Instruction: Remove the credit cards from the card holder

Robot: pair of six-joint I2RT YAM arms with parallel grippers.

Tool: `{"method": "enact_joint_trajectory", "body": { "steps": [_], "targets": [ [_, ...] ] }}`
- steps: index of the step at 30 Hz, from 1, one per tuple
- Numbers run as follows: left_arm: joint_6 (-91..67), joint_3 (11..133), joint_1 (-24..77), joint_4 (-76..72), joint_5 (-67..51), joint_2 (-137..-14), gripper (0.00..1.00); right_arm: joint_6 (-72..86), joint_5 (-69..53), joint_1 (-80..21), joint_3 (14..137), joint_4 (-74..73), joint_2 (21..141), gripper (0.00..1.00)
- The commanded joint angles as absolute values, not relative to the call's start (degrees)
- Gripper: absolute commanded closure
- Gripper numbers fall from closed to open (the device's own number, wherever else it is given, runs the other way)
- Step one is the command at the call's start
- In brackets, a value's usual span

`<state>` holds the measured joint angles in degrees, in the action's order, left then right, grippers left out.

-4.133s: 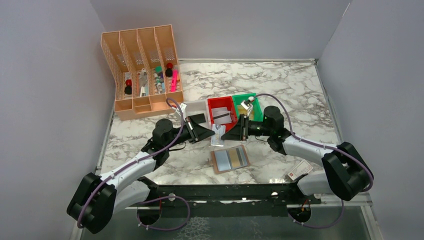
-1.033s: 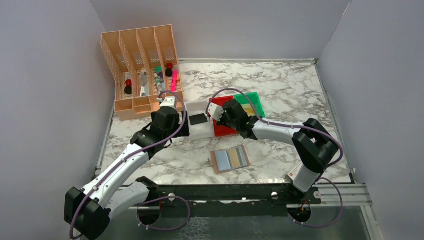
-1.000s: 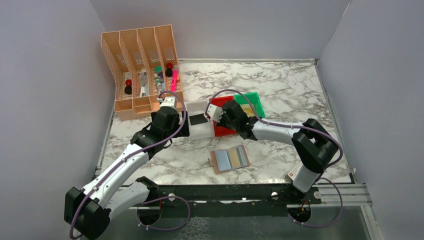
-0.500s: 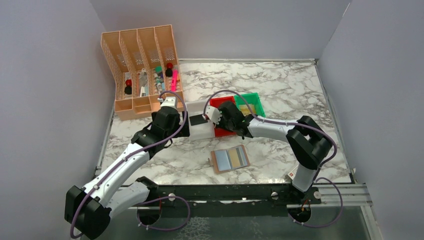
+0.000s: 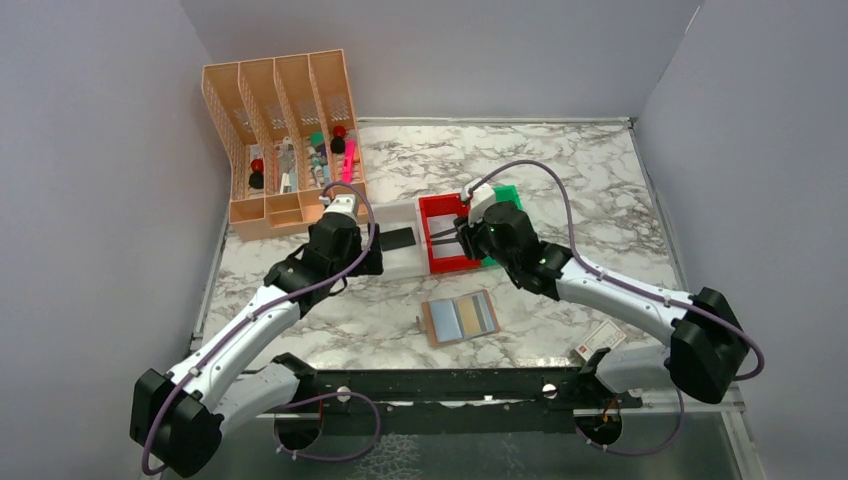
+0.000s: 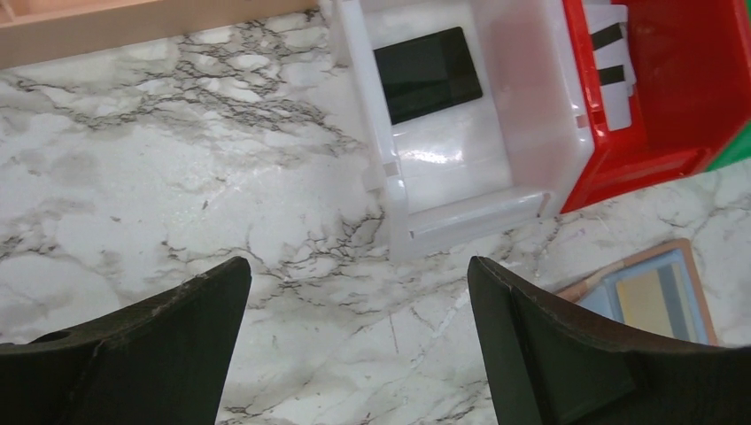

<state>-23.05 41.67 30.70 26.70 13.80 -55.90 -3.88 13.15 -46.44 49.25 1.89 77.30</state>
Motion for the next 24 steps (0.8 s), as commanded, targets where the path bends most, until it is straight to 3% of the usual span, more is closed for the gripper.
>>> {"method": "enact_joint_trajectory", "body": {
  "steps": [1,5,8,14,24],
  "targets": [
    [-25.9,39.3,30.4,20.0,3.6,-53.7,0.06,19.9,11.6,-46.7,47.6,-8.6,74.3,0.56],
    [-33.4,35.6,30.4,8.5,-10.6,-54.8,0.14,26.7,10.9,-46.6,43.0,-12.7,69.3,0.54],
    [-36.5,36.3,31.1,3.5,-19.0,-59.1,0.17,31.8,8.9,-46.1,38.5,-13.1,65.0,0.45],
    [-35.9,41.2,42.2,4.5,-14.0,-67.1,0.18,37.2,-0.4,-45.6,35.2,-13.8,64.5,0.45],
    [-39.6,42.3,49.9,3.7,-12.4,-74.9,0.26,40.7,-5.2,-45.6,32.4,-12.2,69.4,0.54]
  ]
}}
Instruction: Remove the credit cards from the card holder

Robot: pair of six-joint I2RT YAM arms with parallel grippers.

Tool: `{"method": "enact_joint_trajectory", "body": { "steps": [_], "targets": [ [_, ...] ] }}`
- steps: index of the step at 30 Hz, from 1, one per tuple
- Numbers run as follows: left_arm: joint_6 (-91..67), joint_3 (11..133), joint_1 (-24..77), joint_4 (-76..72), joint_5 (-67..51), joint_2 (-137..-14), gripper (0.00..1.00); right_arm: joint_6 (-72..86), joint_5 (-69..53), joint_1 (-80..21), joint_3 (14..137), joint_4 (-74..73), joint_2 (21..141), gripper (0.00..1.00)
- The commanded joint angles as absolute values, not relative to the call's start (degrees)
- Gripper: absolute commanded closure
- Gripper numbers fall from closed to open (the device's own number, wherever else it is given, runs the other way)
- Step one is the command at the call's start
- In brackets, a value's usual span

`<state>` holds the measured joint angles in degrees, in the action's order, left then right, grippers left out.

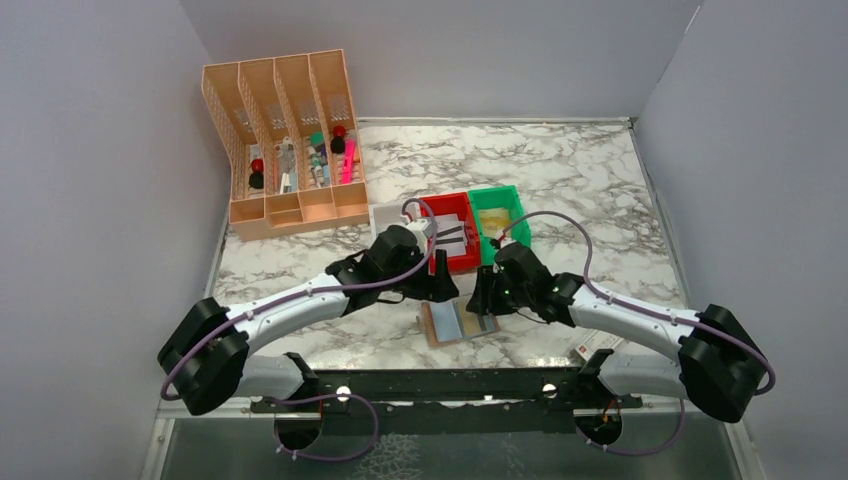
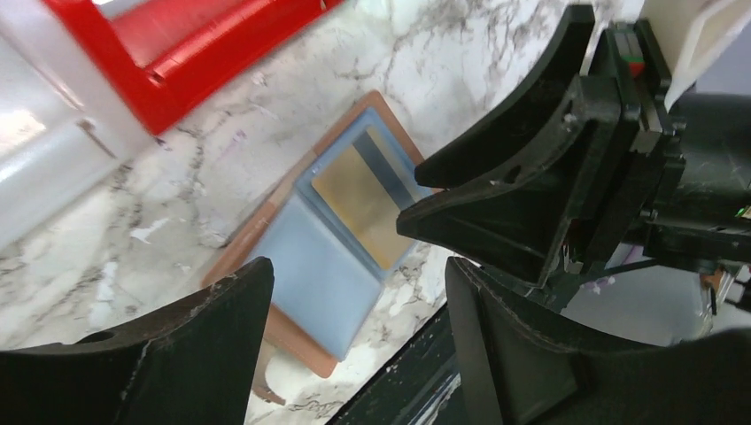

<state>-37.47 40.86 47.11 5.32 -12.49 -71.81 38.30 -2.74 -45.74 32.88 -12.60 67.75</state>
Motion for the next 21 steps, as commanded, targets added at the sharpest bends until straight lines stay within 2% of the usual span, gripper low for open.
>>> {"method": "enact_joint_trajectory", "body": {
  "steps": [1,7,21],
  "targets": [
    [-40.0,42.3,50.8,3.6,-12.4,-76.1,0.27,40.8,-4.6,-45.6,32.5,-12.8,70.0,0.55],
    [-43.9,42.2,53.9,0.8,-11.1,-81.6,0.30,41.2,-1.7,-45.6,32.5,-14.4,71.6,0.60],
    [-46.5,42.1,56.0,-3.8,-10.4,-87.5,0.41,41.7,-1.3,-45.5,30.7,-12.2,75.5,0.62]
  ]
}}
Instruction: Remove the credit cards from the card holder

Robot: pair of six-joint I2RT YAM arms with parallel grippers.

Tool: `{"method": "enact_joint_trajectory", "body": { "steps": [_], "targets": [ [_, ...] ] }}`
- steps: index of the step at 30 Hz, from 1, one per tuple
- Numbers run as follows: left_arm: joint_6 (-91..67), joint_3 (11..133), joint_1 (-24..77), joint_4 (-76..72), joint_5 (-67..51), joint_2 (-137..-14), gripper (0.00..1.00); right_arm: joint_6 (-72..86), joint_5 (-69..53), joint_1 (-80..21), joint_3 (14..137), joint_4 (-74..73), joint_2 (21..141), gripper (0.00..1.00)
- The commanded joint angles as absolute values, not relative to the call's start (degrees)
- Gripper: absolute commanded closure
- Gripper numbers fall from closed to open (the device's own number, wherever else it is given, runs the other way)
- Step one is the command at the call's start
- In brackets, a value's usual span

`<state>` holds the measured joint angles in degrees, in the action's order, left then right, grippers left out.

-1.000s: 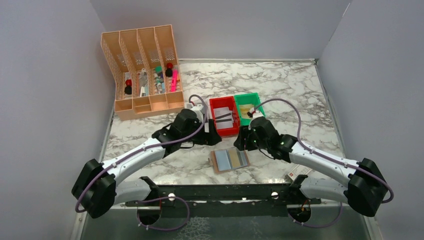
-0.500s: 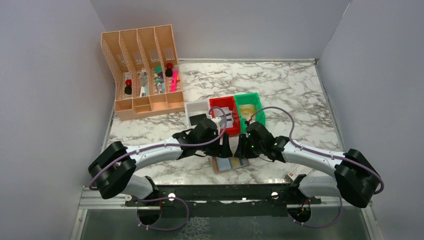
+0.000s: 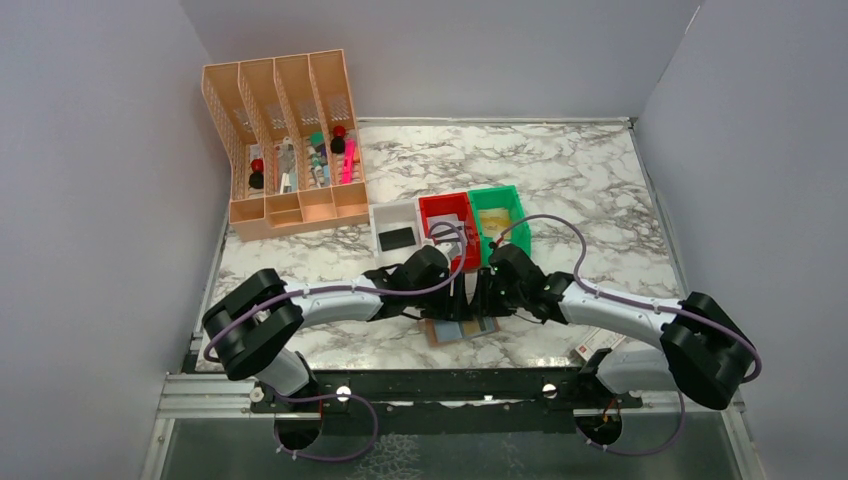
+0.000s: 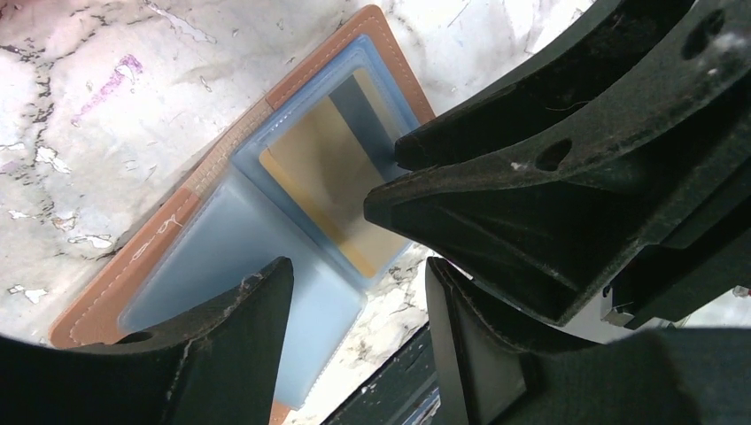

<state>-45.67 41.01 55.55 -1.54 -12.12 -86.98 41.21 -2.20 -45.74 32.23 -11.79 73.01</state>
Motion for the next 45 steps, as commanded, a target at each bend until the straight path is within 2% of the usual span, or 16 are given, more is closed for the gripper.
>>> {"method": "enact_joint_trajectory", "body": {
  "steps": [1,16,33,45],
  "targets": [
    [-46.5,41.8,56.1,-3.8,-10.2,-87.6,0.41,41.6,-1.4,-45.6,30.8,-12.2,75.9,0.62],
    [-47.9,39.1,56.4,-5.6,-8.8,-89.0,0.48,39.9,2.2,-45.5,33.1,-17.6,71.6,0.63],
    [-47.8,38.6,56.5,-5.4,-8.2,-88.6,0.49,38.5,1.7,-45.5,34.5,-18.3,70.0,0.63],
    [-47.5,39.1,56.6,-5.3,-8.5,-89.6,0.49,39.2,-3.0,-45.5,32.0,-13.7,78.3,0.66]
  ]
}}
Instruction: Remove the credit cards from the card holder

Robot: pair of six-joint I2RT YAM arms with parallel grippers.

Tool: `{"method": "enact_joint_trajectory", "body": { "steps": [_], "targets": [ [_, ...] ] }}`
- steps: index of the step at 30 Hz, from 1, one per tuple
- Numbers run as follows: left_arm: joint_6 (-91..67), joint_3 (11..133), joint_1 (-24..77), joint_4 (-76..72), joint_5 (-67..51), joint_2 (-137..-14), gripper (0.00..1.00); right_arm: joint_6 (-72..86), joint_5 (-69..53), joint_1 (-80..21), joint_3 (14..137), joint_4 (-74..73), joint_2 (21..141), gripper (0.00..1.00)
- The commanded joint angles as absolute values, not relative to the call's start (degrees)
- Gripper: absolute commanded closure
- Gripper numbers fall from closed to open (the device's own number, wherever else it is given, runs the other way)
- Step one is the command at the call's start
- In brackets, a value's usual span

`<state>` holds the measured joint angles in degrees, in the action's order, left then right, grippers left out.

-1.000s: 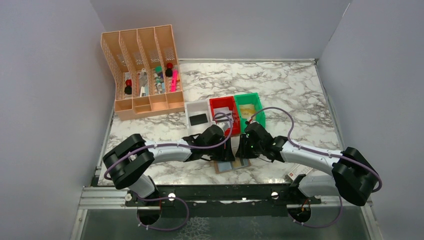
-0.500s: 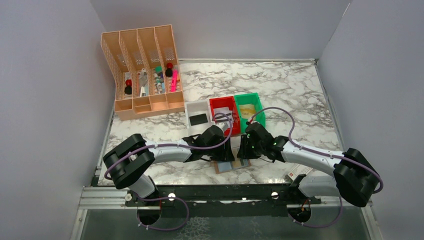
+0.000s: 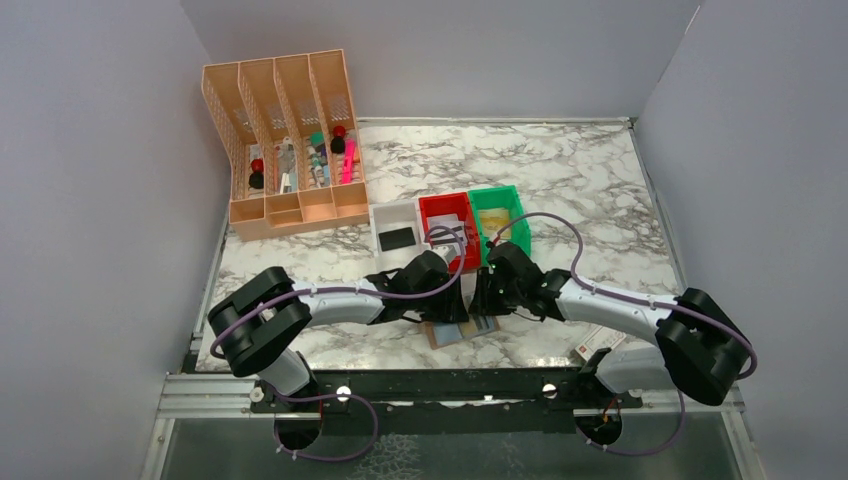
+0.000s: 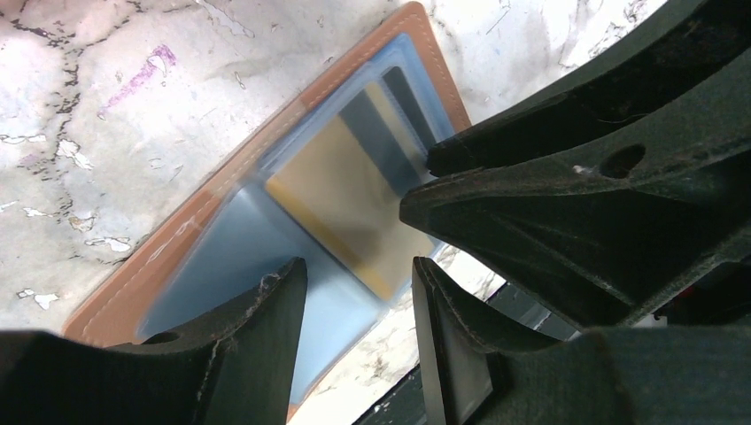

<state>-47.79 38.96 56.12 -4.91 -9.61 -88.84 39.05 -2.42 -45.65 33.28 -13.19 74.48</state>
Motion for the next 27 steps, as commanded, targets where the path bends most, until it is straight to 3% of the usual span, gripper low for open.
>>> {"method": "enact_joint_trajectory", "body": {
  "steps": [1,11,19,25,27],
  "targets": [
    [-47.5,39.0,56.5,-5.3,-8.4,-89.5,0.49,39.2,-3.1,-45.5,32.1,-13.5,78.5,0.67],
    [-48.1,39.0,56.6,-6.0,-8.1,-89.9,0.49,39.9,-6.5,-45.5,31.3,-10.8,77.2,0.67],
    [-60.9,30.0,56.6,-18.6,-5.4,-90.3,0.59,40.9,-7.9,-45.5,30.1,-9.9,77.9,0.68],
    [-65.3,29.8,56.6,-19.7,-3.5,-92.0,0.61,41.1,-8.0,-45.6,29.7,-9.7,77.9,0.68],
    [-66.6,30.0,56.8,-20.2,-3.2,-93.0,0.66,41.2,-8.0,-45.6,29.6,-9.8,77.8,0.68]
  ]
}}
